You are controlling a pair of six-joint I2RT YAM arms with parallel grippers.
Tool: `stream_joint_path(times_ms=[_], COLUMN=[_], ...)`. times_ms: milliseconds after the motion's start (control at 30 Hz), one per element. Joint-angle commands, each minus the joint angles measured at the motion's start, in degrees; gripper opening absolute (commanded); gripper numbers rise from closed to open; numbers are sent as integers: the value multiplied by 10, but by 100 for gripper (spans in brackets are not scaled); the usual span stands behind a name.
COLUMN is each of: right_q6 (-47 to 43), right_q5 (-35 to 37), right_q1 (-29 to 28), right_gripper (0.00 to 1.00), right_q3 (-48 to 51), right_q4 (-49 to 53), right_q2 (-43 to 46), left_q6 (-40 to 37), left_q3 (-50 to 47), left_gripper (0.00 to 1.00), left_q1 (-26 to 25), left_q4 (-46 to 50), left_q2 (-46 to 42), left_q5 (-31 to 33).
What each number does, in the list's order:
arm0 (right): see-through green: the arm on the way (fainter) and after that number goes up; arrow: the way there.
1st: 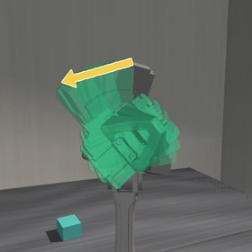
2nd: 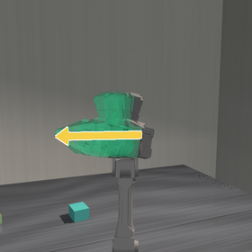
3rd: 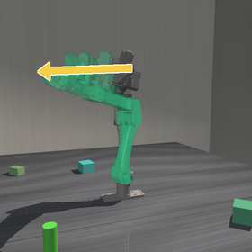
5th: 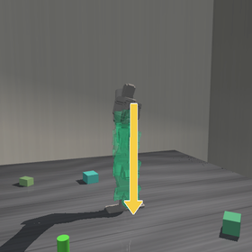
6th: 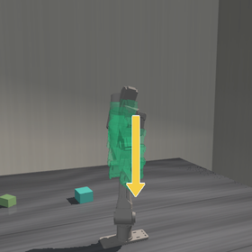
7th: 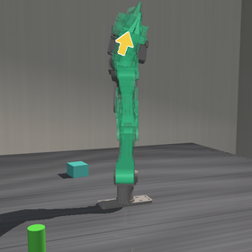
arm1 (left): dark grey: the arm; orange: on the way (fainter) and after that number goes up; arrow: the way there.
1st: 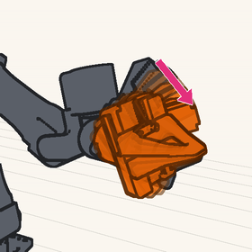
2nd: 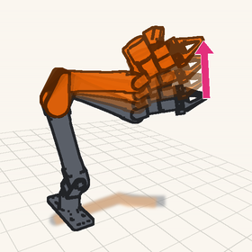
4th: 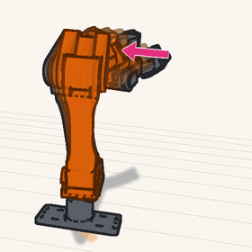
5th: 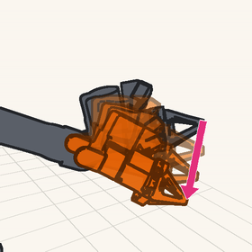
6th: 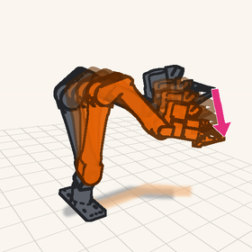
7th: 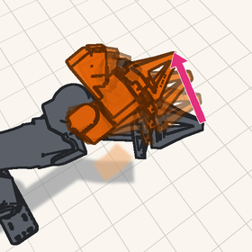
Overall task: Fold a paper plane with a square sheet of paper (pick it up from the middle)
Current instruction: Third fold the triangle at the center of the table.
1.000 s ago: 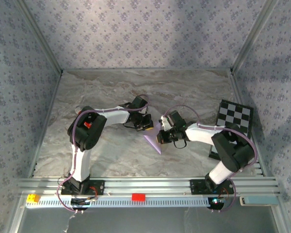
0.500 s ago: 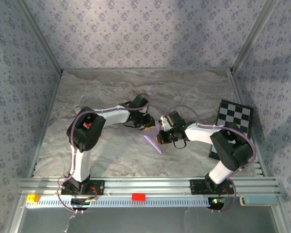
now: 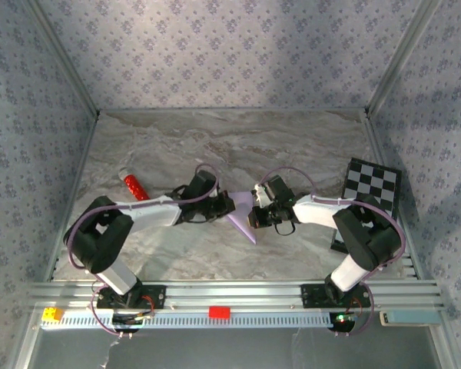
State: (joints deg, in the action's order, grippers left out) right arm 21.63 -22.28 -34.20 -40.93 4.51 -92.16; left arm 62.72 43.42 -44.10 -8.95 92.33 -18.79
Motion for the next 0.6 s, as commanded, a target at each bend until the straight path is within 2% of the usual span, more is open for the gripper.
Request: stream_joint_path(times_ms=[0, 167, 567], right_q6=[9, 10, 10], right_q5=[17, 19, 21], right_q1=[3, 3, 3], right_gripper=[0, 0, 0], right_q3=[13, 16, 15], right_q4=[9, 10, 12], right_q2=[-4, -3, -4], left_q6=[58, 97, 98], left_q3=[-21, -67, -66], left_gripper=[0, 0, 0], left_q1=[-27, -38, -43], left_q4=[-111, -179, -180], left_q2=[6, 15, 48], left_q5=[9, 28, 29])
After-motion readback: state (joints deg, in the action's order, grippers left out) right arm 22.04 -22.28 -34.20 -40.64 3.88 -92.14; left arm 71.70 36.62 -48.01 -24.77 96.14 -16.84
